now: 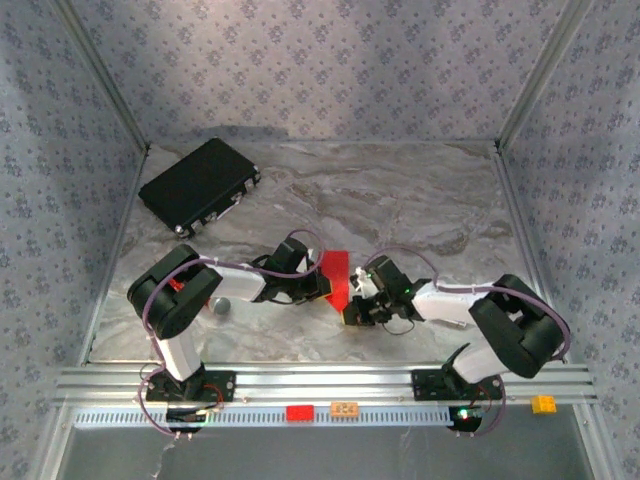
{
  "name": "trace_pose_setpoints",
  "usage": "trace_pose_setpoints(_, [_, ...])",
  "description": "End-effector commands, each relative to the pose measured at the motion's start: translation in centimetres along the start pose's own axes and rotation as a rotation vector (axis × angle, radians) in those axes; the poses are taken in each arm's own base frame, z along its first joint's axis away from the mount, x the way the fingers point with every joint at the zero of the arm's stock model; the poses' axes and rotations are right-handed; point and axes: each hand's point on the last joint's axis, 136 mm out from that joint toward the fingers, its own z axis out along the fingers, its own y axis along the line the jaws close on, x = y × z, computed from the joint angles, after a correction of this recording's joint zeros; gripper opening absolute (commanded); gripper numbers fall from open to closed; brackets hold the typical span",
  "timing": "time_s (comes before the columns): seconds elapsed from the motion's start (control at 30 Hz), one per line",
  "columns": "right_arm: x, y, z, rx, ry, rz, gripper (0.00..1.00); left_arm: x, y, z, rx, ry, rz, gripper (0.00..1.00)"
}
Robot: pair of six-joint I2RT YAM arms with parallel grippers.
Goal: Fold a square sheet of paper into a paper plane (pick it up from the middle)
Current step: Third fold the triangle at the center of the table.
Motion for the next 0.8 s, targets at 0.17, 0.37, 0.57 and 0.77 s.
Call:
trace_pose_setpoints(0.17, [-2.1,4.8,-2.5,-0.109,-0.039,-0.017,0.06,0.5,3.9,-0.1,-0.131,-0.023,-0.022,0.07])
trace_pose_setpoints(0.37, [-4.8,4.4,-0.3,-0.061,-0.027,-0.001,0.05,0.3,3.8,-0.1,-0.131,-0.028,-0.016,0.07])
trace_pose_setpoints(0.57, [-4.8,1.5,1.6,0.032,0.015,0.053,0.05,0.3,3.8,0.0,-0.129,-0.026,-0.014,0.07])
trace_pose_setpoints(0.77, [-1.7,-1.4,1.5,0.097,0.057,0.112,0.05,0.1,4.0,-0.1,-0.142,-0.036,-0.010,0.07])
